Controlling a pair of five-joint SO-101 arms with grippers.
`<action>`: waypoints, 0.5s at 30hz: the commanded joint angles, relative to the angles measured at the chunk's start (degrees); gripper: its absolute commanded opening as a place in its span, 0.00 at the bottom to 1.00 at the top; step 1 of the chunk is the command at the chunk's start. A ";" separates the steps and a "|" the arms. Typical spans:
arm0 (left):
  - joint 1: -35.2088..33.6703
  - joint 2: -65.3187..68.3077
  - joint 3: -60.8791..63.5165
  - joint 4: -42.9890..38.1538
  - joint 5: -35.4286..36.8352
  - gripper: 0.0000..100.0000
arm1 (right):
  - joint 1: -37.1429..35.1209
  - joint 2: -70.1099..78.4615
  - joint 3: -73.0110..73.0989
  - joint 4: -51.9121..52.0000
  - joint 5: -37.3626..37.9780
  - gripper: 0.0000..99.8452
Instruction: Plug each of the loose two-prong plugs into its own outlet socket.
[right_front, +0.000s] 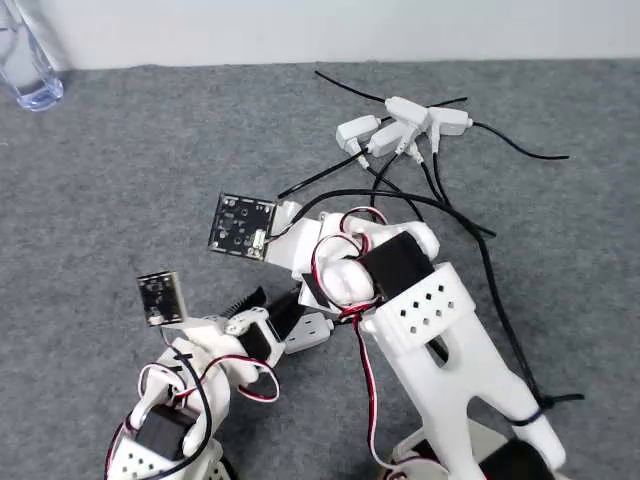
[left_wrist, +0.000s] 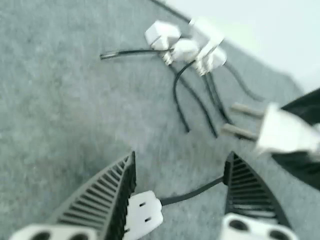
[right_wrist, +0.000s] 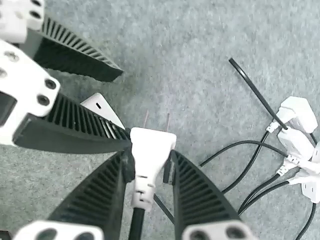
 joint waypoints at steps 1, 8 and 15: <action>0.09 -0.53 -0.48 -1.32 -0.26 0.27 | -0.57 -1.98 -3.52 -1.19 -0.53 0.01; 0.09 -0.53 -0.40 -1.32 -0.26 0.27 | 3.03 -1.98 -3.60 -1.54 0.79 0.01; 0.09 -0.53 -0.40 -1.32 -0.26 0.27 | 13.32 0.84 1.05 -6.46 5.71 0.01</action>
